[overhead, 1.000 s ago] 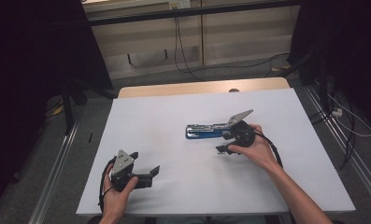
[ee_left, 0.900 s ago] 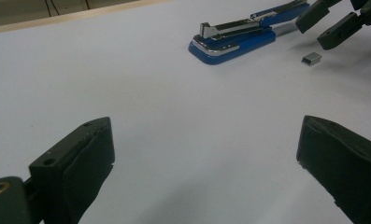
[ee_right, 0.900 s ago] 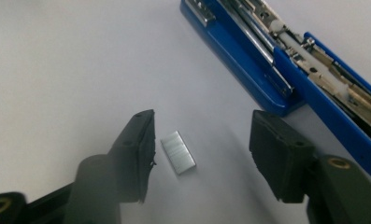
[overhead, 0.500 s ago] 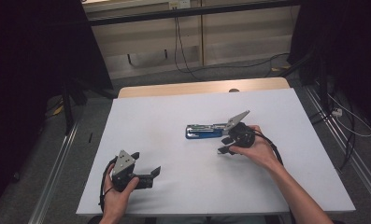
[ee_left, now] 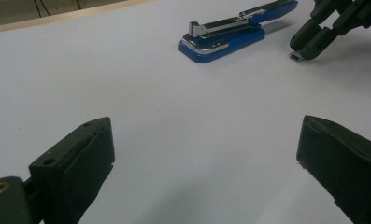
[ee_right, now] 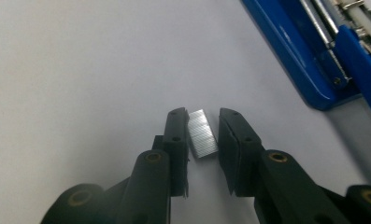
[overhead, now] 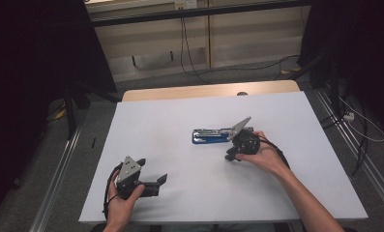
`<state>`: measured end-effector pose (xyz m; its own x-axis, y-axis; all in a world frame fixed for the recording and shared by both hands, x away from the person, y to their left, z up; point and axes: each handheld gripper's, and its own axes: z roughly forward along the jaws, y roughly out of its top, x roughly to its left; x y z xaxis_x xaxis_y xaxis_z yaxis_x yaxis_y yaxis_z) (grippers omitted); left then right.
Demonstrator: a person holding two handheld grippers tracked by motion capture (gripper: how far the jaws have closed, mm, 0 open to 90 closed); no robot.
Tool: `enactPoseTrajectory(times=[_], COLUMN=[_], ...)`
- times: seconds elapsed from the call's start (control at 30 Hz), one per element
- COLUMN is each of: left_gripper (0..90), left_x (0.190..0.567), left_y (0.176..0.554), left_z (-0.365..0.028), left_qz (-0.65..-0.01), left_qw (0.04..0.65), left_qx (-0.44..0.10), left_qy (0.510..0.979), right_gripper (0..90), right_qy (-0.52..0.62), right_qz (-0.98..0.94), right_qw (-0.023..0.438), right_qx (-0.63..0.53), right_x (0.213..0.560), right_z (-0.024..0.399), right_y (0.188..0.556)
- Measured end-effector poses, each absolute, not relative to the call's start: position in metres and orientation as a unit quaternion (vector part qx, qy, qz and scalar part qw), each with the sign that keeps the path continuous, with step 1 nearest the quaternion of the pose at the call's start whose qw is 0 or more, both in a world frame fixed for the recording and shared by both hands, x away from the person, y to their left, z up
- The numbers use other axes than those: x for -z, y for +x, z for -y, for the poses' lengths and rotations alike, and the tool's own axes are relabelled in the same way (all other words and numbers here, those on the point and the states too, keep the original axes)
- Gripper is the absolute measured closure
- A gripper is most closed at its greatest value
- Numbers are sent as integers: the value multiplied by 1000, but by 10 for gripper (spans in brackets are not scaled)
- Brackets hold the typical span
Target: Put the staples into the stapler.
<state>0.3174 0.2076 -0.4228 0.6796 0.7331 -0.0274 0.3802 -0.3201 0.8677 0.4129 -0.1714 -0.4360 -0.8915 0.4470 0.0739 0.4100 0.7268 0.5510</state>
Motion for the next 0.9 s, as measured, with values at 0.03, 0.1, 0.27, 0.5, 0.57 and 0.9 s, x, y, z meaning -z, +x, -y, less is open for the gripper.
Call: enactPoseTrajectory(times=[0.03,0.1,0.27,0.5,0.57,0.9], left_gripper=[44,44,44,44,44,44], left_x=[423,423,423,423,423,423], left_y=[317,317,317,317,317,317], left_z=[-208,-208,-208,-209,-208,-209], left_qz=[-352,-352,-351,-355,-353,-355], left_qw=[464,464,465,466,466,466], left_qx=[-189,-189,-188,-190,-189,-189], left_qy=[790,791,791,788,789,788], right_gripper=[735,744,788,791,791,791], right_qy=[230,230,228,235,239,239], right_qz=[-929,-930,-931,-930,-929,-924], right_qw=[33,34,36,33,32,40], right_qx=[-287,-286,-283,-280,-281,-294], right_x=[436,436,436,435,435,432], right_z=[171,171,170,169,169,170], right_y=[413,413,412,412,412,411])
